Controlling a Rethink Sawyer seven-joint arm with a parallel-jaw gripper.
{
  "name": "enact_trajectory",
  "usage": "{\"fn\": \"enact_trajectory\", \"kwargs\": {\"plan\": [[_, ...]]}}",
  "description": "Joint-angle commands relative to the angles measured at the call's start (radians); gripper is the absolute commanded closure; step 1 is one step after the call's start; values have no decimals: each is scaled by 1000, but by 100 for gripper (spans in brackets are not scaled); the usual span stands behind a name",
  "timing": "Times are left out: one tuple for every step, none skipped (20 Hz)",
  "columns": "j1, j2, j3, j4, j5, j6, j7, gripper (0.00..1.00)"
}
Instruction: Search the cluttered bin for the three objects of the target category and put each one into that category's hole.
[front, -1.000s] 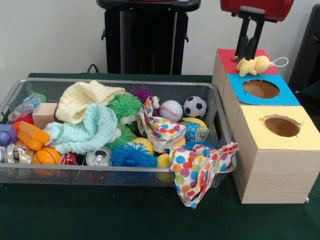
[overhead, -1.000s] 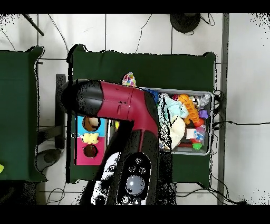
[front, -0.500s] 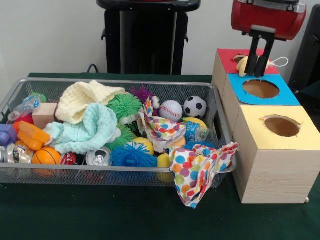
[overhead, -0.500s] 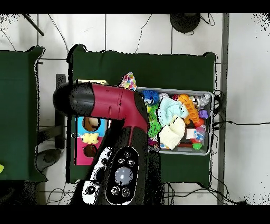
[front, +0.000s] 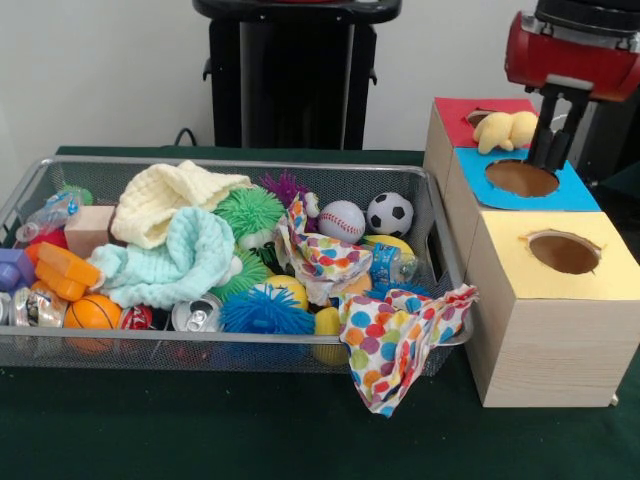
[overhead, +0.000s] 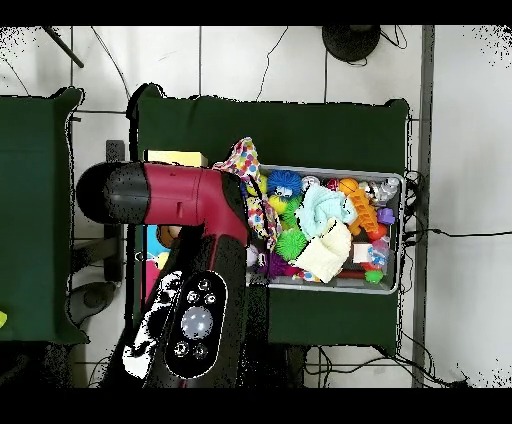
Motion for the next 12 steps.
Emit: {"fn": "enact_trajectory", "kwargs": {"plan": [[10,47,11,44,-23,7,210,100],[17,43,10,58,-20,4,214,100],[20,39,13,69,-17,7,213,100],[26,37,13,73,-17,17,212,100],[36,40,4,69,-21,30,217,100],[47,44,-8,64,-28,37,226,100],[58,49,-19,59,-34,44,234,100],[70,54,-34,55,-41,40,244,100],[81,60,-47,55,-45,35,252,100],[93,68,-65,49,-53,27,259,100],[93,70,-69,53,-49,18,258,100],[94,72,-72,52,-48,17,252,100]]}}
